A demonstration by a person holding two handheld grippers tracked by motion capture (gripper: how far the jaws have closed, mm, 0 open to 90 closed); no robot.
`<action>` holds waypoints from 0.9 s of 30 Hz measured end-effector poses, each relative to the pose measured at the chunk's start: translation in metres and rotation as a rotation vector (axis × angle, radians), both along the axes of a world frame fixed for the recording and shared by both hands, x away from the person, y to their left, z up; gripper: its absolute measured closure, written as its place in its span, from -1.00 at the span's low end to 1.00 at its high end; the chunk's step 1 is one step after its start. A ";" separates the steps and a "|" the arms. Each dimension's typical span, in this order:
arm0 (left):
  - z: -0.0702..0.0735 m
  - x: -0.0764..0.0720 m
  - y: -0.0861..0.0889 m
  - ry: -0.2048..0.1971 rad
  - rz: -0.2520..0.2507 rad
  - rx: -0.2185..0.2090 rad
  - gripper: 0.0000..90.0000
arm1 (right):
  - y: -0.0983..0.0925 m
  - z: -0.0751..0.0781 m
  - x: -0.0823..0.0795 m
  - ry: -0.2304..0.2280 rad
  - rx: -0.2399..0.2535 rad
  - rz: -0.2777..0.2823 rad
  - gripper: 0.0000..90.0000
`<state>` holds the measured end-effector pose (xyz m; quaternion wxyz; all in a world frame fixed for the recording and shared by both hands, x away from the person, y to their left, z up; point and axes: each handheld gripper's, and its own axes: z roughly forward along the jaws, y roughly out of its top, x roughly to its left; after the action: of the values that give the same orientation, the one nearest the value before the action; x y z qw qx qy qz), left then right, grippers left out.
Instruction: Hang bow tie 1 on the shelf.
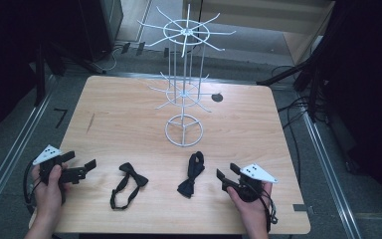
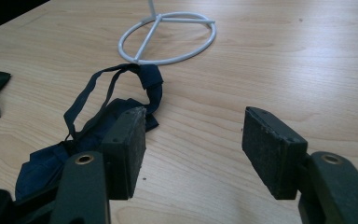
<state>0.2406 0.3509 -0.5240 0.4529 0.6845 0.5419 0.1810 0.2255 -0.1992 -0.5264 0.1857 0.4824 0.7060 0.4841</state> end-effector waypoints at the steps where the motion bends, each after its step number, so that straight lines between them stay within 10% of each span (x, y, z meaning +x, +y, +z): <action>1: 0.000 0.000 0.000 0.000 0.000 0.000 -1.00 | 0.001 0.000 0.000 0.004 0.000 0.005 -0.11; 27: 0.000 0.000 0.000 0.000 0.001 -0.001 -1.00 | 0.036 -0.006 -0.001 0.042 -0.012 0.095 -0.19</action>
<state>0.2407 0.3508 -0.5240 0.4533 0.6840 0.5423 0.1807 0.2248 -0.1633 -0.5329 0.1506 0.4572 0.7347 0.4779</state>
